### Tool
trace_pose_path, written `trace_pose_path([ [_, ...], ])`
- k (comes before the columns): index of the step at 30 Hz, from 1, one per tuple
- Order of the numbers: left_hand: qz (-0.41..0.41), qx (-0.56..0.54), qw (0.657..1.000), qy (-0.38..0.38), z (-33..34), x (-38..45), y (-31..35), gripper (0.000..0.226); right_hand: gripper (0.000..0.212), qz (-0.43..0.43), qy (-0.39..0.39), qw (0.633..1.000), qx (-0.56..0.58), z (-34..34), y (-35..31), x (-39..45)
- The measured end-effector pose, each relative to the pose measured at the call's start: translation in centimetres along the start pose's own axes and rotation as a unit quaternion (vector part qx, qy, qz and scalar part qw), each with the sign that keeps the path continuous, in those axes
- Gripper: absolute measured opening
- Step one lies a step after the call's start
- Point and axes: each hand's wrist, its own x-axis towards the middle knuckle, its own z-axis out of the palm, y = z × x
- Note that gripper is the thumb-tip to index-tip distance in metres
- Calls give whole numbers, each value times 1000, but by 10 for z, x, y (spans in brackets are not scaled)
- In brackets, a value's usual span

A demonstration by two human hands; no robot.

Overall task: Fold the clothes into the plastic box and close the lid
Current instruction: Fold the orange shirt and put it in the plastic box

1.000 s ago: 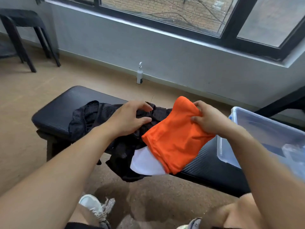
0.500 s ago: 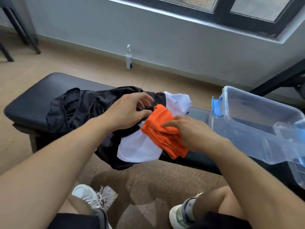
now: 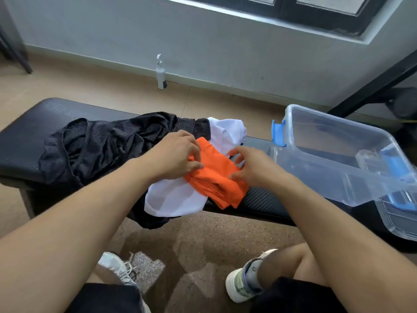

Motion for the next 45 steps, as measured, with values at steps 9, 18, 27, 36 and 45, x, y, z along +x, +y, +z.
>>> trace_pose_path([
  [9,-65,-40,997,-19,-1,-2,-8,66,58,17,-85,996,-36,7,-7,7],
  [18,88,25,995,45,-19,-3,26,72,27,-73,0,996,46,-17,-21,-24],
  [27,-95,-404,907,75,-27,-12,43,28,48,-58,8,910,411,-48,-9,-32],
  [36,-162,-563,810,12,-23,-7,50,45,53,-26,132,829,542,-46,-18,-18],
  [45,-186,-484,828,215,-23,41,55,21,46,-27,199,885,421,-23,-14,8],
])
